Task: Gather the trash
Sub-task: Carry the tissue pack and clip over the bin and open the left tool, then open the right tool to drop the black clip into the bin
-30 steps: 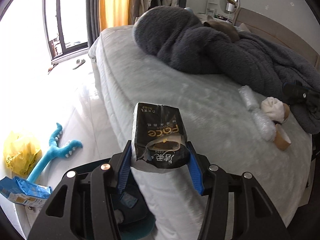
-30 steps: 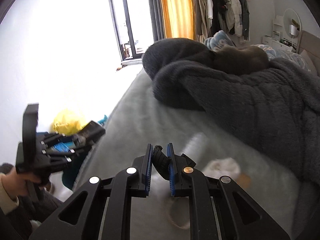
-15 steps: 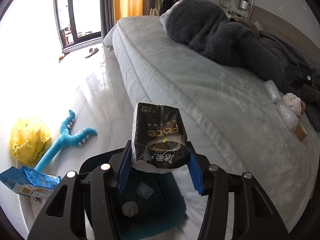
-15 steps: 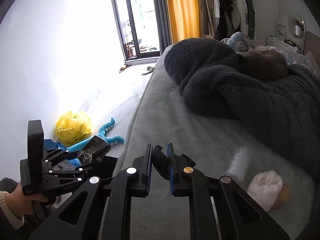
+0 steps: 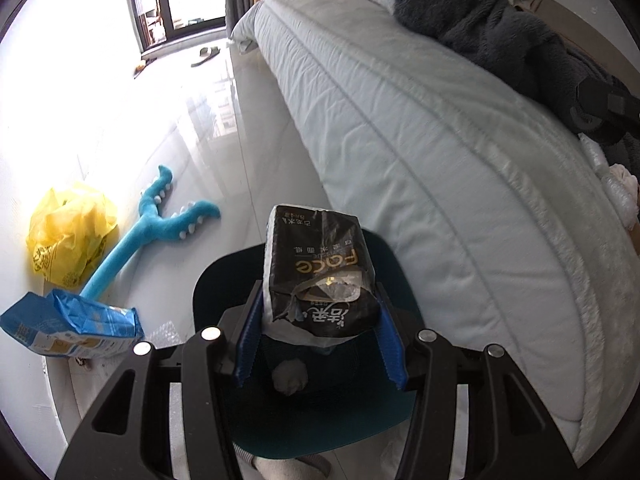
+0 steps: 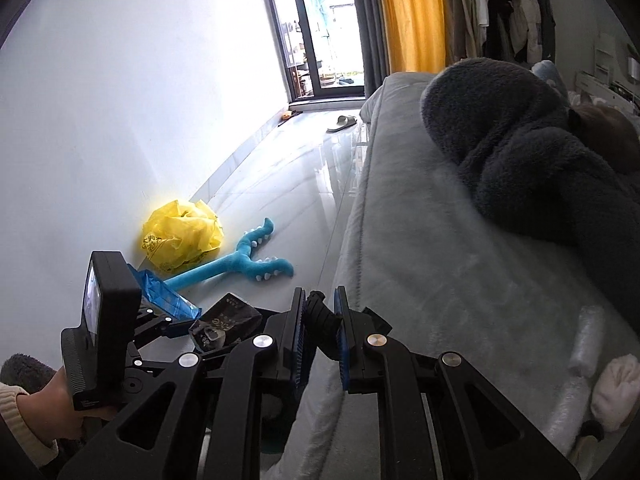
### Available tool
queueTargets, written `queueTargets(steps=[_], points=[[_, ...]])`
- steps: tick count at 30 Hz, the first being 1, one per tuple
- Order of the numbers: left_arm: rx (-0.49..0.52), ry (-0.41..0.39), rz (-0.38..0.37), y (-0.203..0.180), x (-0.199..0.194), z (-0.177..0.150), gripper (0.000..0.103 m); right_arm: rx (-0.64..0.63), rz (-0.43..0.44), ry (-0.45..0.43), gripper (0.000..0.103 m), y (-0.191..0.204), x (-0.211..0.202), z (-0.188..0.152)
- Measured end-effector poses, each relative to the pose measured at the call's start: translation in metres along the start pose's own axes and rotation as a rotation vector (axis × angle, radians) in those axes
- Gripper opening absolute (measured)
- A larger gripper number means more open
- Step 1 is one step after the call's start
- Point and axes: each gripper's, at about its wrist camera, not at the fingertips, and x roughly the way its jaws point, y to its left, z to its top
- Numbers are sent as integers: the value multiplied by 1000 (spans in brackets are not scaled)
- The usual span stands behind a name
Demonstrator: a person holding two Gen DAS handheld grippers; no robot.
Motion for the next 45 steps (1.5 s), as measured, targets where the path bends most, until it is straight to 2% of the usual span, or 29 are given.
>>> queueTargets(steps=[15,17,19,24,30,37,45], points=[[-64,209,-24,44,26,-31,56,-45,106,113,15,52,61,-5],[-75,221,-26,48,28,-33,58,-57,115,132,15,59,70,-5],[-78,221,-25,54,27,-36,66,-66,119,146,15,64,75,-6],[-92,198,-28,67,19,-39,77,-79,125,194,15,75,98,-11],[-111,144,-36,80,3,-37,80,-78,119,263,15,82,127,-23],[-142,52,-36,93,-17,-30,81,-94,100,347,15,90,159,-42],[-164,-105,-39,99,-52,-16,79,-105,101,412,16,98,182,-56]])
